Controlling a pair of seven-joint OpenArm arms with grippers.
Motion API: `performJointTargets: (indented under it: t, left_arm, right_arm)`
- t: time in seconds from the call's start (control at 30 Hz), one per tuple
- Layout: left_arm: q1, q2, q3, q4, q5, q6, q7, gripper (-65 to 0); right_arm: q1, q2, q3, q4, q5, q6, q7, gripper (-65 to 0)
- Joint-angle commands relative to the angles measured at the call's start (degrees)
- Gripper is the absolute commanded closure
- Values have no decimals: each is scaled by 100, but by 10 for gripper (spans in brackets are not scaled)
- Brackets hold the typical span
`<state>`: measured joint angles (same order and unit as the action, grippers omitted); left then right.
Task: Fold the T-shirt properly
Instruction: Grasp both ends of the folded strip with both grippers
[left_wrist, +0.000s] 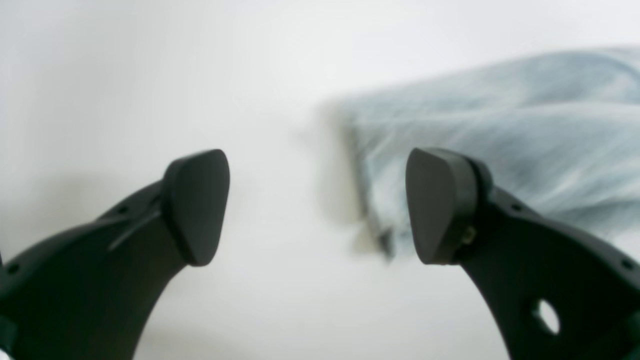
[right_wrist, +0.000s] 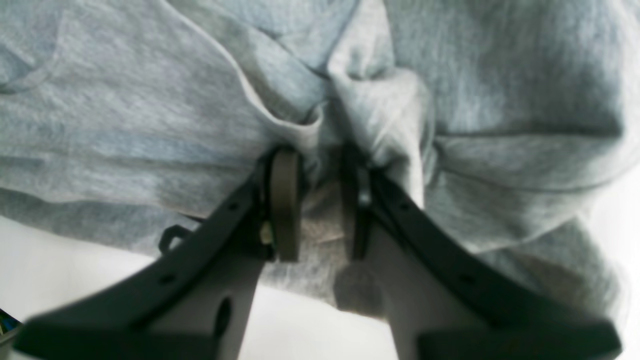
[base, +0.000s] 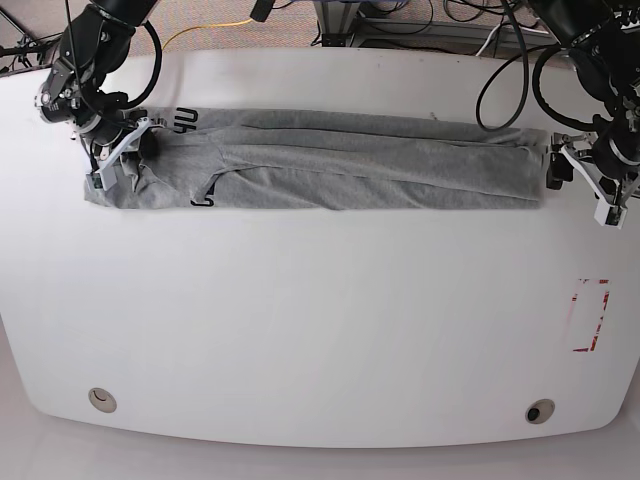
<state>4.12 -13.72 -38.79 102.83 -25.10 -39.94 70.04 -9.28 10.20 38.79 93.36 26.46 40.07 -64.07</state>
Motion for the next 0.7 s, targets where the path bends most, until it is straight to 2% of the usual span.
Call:
performJointTargets:
  t: [0.0,0.3,0.43,0.67]
  left_arm:
    - [-117,-171,50,-160,-281,-6,-72,-525]
    - [-126,-250,41,-1364,-949,-6,-37,-525]
    - [-126,-224,76,-1698,-1011,-6,-37,-525]
    - [-117,-136,551,-1927,-1037,-6,-37,-522]
  right_arm:
    - [27,75,20,101,-4,-7,47,-138]
    - [36,75,20,101,-22,-7,12,-133]
    - [62,84,29,66,-39,-7,29,-133]
    - [62,75,20,75,-22,-7,29,-133]
